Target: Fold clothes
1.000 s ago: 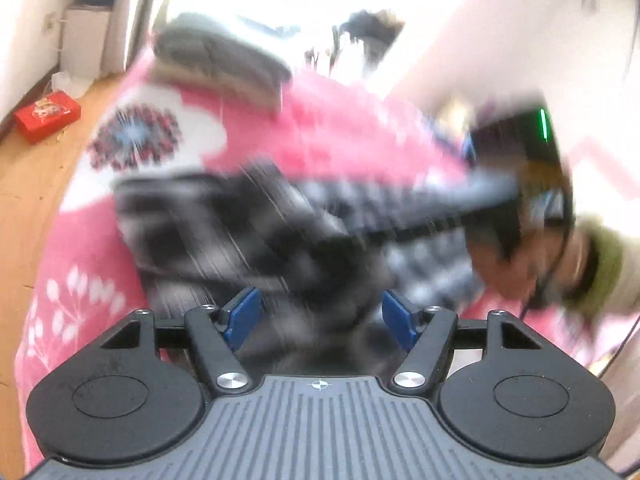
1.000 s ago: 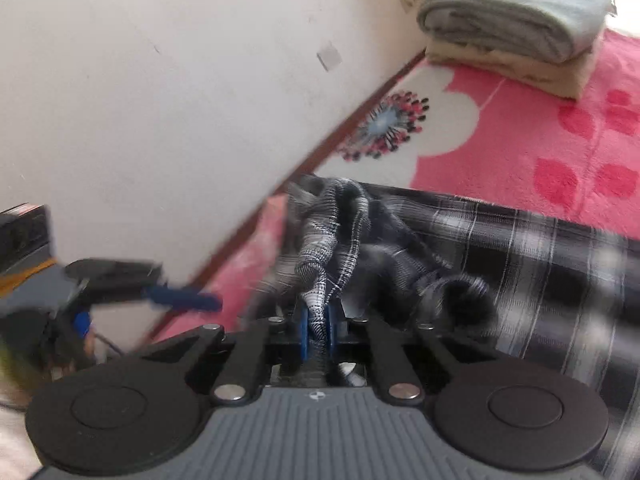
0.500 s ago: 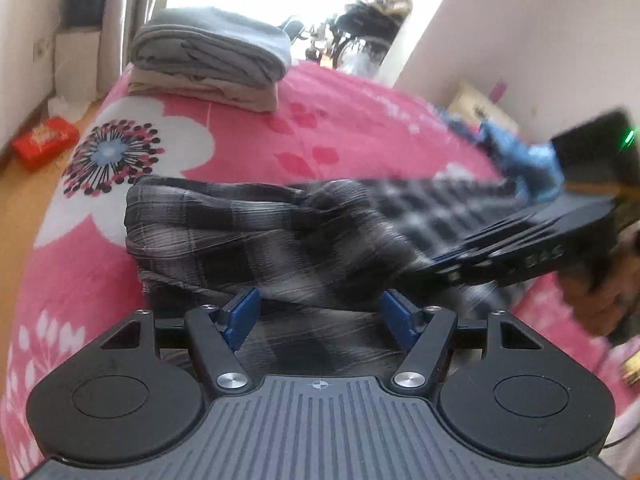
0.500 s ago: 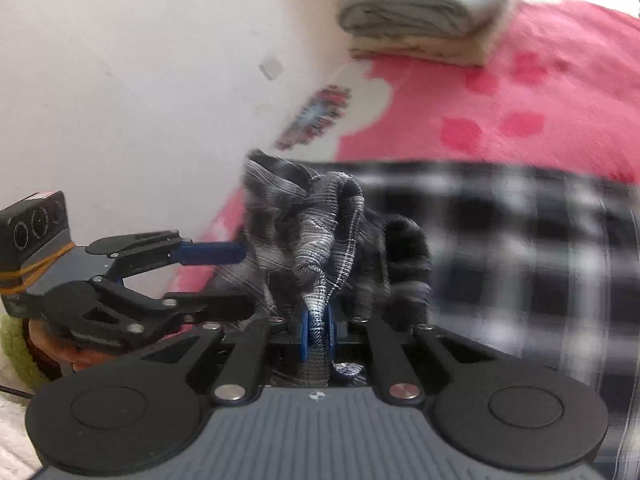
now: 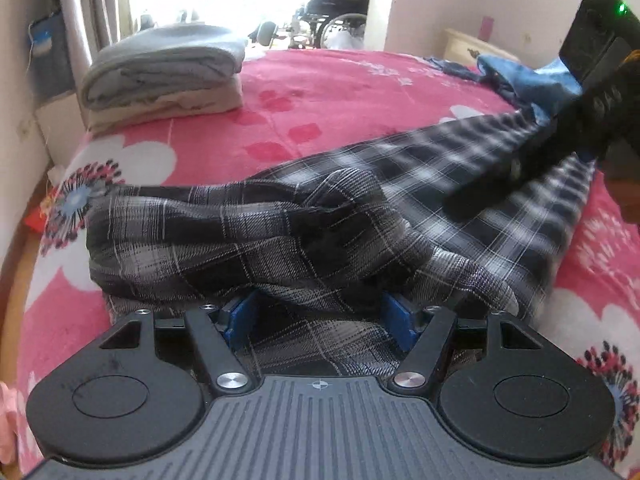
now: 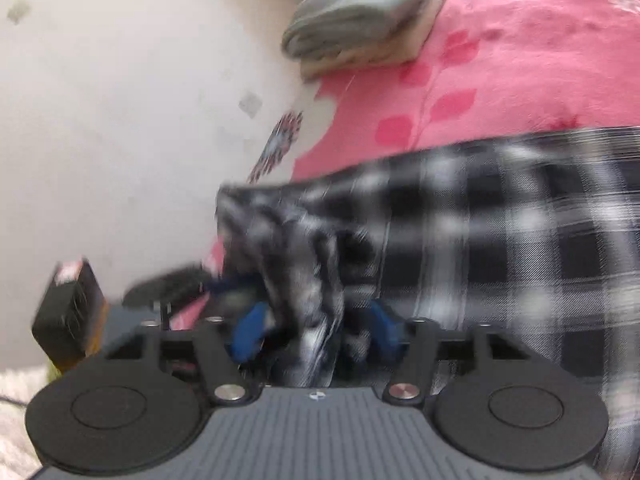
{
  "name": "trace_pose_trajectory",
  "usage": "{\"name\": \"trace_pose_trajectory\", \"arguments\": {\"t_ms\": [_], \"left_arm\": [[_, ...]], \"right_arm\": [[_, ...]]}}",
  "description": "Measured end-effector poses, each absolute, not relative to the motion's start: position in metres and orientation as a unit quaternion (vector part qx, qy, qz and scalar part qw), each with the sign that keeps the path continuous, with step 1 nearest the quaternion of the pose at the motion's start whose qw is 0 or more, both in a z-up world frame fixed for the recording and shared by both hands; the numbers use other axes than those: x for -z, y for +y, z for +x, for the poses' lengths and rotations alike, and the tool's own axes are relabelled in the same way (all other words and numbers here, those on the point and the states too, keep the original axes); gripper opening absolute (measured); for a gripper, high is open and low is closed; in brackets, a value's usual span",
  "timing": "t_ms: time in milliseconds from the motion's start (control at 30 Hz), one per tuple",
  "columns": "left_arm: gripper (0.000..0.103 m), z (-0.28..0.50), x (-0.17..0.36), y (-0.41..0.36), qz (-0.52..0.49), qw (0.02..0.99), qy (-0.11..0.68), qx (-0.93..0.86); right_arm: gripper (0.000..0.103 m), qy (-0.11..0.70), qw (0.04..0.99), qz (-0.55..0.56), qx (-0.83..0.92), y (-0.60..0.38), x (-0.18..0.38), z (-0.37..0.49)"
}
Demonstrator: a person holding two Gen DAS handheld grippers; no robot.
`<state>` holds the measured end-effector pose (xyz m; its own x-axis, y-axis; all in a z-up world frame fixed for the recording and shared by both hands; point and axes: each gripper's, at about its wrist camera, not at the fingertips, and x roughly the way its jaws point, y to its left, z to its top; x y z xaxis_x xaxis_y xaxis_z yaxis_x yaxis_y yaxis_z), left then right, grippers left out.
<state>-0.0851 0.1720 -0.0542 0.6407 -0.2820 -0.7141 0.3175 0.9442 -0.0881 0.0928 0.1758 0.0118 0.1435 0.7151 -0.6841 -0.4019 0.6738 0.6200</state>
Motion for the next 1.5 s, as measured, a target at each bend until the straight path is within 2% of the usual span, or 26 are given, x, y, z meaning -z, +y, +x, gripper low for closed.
{"name": "trace_pose_trajectory", "arguments": {"t_ms": [167, 400, 533, 700, 867, 967, 1033, 1067, 1133, 1300, 1400, 1500], "left_arm": [[0.068, -0.085, 0.059, 0.174, 0.006, 0.904, 0.397, 0.159], [0.068, -0.086, 0.065, 0.177, -0.009, 0.904, 0.397, 0.158], [0.068, -0.086, 0.068, 0.179, -0.011, 0.905, 0.393, 0.16], [0.068, -0.086, 0.069, 0.181, -0.016, 0.906, 0.391, 0.162], [0.068, -0.087, 0.071, 0.183, -0.024, 0.907, 0.388, 0.163], [0.069, -0.087, 0.071, 0.183, -0.022, 0.908, 0.386, 0.163], [0.069, -0.088, 0.071, 0.183, -0.024, 0.908, 0.385, 0.162], [0.069, -0.088, 0.071, 0.183, -0.024, 0.909, 0.385, 0.161], [0.069, -0.088, 0.071, 0.181, -0.02, 0.91, 0.383, 0.158], [0.069, -0.088, 0.071, 0.177, -0.018, 0.913, 0.379, 0.15], [0.069, -0.09, 0.067, 0.179, -0.028, 0.915, 0.377, 0.144], [0.069, -0.094, 0.054, 0.184, -0.055, 0.916, 0.373, 0.138]], "right_arm": [[0.068, 0.557, 0.723, 0.159, -0.378, 0.184, 0.012, 0.111], [0.077, 0.564, 0.702, 0.137, -0.412, 0.205, 0.033, 0.113], [0.072, 0.558, 0.681, 0.167, -0.444, 0.203, 0.034, 0.113], [0.072, 0.549, 0.679, 0.14, -0.467, 0.223, 0.04, 0.114], [0.071, 0.552, 0.663, 0.174, -0.475, 0.23, 0.052, 0.119], [0.059, 0.556, 0.655, 0.196, -0.472, 0.226, 0.051, 0.119], [0.039, 0.564, 0.653, 0.211, -0.46, 0.22, 0.055, 0.122], [0.036, 0.57, 0.65, 0.22, -0.451, 0.216, 0.059, 0.124], [0.036, 0.576, 0.647, 0.234, -0.442, 0.211, 0.064, 0.128], [0.036, 0.562, 0.677, 0.184, -0.439, 0.227, 0.055, 0.118], [0.025, 0.556, 0.695, 0.156, -0.429, 0.232, 0.047, 0.113], [0.022, 0.554, 0.704, 0.167, -0.412, 0.223, 0.036, 0.116]]}}
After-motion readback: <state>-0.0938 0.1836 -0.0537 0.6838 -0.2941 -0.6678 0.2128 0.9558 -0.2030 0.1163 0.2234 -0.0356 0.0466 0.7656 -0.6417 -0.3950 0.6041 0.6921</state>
